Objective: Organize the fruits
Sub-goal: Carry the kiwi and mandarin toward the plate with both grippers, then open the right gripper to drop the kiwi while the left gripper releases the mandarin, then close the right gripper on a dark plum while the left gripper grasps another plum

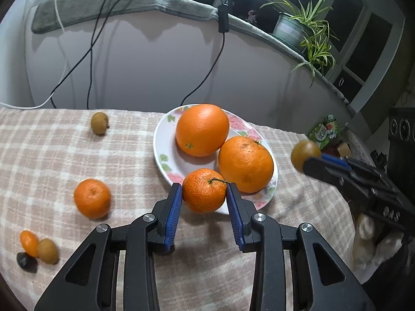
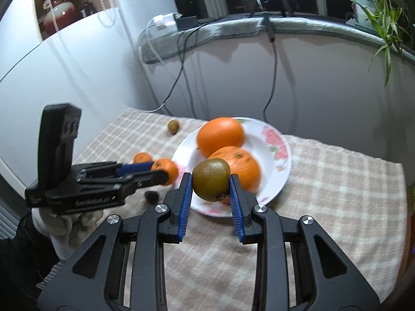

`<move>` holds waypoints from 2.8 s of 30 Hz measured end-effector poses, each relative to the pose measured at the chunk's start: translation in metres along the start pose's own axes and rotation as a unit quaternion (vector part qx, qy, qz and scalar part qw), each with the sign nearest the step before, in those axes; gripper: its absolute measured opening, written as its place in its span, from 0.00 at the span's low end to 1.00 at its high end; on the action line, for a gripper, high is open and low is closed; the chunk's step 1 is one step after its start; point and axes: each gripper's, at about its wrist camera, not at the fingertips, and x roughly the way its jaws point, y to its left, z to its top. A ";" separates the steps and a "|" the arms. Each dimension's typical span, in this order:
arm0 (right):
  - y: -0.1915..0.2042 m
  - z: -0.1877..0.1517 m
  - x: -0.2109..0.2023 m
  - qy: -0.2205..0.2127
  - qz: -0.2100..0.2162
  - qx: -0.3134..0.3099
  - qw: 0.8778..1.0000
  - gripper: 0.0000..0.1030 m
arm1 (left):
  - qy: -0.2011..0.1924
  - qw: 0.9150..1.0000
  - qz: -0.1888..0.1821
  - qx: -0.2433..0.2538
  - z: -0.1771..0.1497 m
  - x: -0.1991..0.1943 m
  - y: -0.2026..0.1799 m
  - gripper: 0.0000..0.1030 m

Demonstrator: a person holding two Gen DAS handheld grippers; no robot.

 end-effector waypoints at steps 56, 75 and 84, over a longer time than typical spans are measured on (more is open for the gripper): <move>-0.049 0.032 0.040 0.006 -0.037 0.036 0.999 0.72 | -0.018 0.998 0.043 0.049 0.009 -0.003 -0.020 0.50; 0.024 0.013 0.007 -0.015 -0.006 -0.010 1.000 0.72 | -0.069 0.991 0.108 0.033 -0.026 -0.072 0.033 0.50; 0.076 -0.012 0.013 -0.014 0.013 -0.053 0.998 0.72 | -0.055 0.988 0.144 0.007 -0.065 -0.097 0.077 0.49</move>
